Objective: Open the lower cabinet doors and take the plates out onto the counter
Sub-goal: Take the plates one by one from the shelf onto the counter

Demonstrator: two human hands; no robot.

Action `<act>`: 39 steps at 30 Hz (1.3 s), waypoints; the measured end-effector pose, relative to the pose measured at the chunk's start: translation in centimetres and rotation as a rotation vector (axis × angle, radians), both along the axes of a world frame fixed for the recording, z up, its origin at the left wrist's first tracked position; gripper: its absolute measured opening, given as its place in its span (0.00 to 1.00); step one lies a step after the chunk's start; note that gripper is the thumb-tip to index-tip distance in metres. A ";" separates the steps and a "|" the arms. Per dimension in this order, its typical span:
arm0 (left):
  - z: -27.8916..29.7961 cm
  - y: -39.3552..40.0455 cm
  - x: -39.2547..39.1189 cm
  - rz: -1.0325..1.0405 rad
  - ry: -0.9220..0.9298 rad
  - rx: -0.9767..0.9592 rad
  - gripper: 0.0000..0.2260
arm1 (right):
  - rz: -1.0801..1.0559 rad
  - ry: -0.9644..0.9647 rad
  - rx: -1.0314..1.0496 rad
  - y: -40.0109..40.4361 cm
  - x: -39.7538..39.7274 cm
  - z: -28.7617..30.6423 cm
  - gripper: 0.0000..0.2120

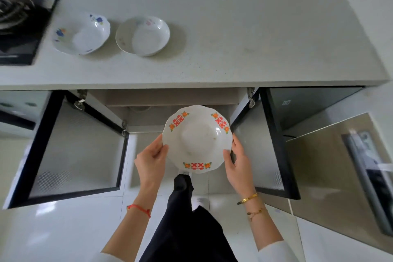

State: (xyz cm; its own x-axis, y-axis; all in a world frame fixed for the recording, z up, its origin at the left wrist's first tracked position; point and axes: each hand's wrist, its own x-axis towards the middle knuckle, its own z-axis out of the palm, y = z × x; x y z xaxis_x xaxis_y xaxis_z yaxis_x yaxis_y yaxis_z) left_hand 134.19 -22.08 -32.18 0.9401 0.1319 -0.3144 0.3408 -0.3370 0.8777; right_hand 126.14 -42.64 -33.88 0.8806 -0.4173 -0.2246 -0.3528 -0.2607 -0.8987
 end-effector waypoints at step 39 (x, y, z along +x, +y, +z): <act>9.3 -11.4 30.9 -0.250 -0.069 -0.006 0.23 | -0.049 -0.093 -0.159 -11.7 30.2 9.7 0.21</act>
